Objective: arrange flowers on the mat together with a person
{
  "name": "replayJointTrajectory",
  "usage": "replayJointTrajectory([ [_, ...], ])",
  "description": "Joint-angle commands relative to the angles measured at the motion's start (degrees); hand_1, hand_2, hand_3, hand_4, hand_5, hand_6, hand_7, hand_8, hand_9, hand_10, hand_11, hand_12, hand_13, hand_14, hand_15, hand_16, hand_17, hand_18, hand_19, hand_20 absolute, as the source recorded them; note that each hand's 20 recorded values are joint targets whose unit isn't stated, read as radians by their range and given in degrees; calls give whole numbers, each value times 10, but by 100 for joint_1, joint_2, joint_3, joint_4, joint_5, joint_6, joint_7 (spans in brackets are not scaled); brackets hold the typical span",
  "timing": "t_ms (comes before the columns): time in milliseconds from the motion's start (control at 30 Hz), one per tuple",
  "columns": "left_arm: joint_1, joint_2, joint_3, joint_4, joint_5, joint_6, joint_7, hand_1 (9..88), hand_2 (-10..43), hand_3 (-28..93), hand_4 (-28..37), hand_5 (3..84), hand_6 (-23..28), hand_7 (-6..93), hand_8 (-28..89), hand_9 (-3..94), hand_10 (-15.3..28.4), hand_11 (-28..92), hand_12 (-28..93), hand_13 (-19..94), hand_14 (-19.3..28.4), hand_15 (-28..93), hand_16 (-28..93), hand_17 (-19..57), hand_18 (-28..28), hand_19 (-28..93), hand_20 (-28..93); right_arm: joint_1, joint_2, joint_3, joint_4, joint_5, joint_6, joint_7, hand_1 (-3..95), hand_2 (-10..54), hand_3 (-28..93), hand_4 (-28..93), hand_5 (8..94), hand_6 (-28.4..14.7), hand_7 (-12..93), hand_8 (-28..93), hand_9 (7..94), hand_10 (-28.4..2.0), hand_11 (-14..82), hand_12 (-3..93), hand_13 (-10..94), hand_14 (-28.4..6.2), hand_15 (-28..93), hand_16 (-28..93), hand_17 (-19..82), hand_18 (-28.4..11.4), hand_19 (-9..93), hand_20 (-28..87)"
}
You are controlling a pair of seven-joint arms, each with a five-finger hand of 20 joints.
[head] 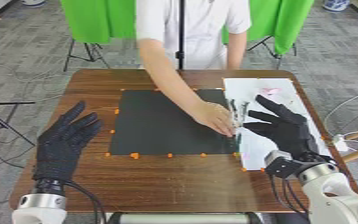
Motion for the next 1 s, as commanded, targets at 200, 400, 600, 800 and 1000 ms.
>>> replayJointTrajectory([
  [200,5,-70,28,3,8,-18,-136,233,103,762,-253,369,104,108,-93,362,231,257,85,262,284,491,-118,-78,240,605,-31,-97,-32,2,-53,7,21,-24,128,138,816,-283,394,7,118,-128,447,-178,108,109,388,-219,327,127,52,-190,544,151],
  [400,10,-107,18,3,16,-38,-166,234,104,761,-253,369,104,108,-94,363,231,258,86,262,284,492,-117,-78,240,606,-32,-112,-43,4,-57,6,16,-32,128,138,816,-283,394,6,117,-128,447,-178,108,109,388,-219,327,127,52,-190,544,151],
  [600,27,-138,-5,-1,34,-56,-207,235,103,762,-254,370,104,109,-94,362,231,259,86,262,284,490,-118,-78,240,606,-33,-120,-21,-14,-63,19,61,-30,128,138,816,-283,394,7,117,-128,447,-178,109,109,388,-219,328,127,52,-190,545,151],
  [800,27,-128,4,1,28,-61,-199,234,104,761,-254,370,104,109,-94,362,231,259,85,261,284,492,-118,-78,240,606,-33,-123,-30,-6,-54,19,36,-26,128,138,817,-283,394,7,117,-128,447,-178,108,109,388,-218,327,127,53,-190,545,151],
  [1000,38,-119,-3,0,33,-65,-186,234,103,762,-254,370,104,109,-94,362,231,259,85,261,284,491,-118,-78,239,606,-33,-116,-6,-20,-51,23,59,-37,129,139,815,-283,394,6,117,-127,447,-178,108,109,388,-219,326,127,52,-190,545,151],
])
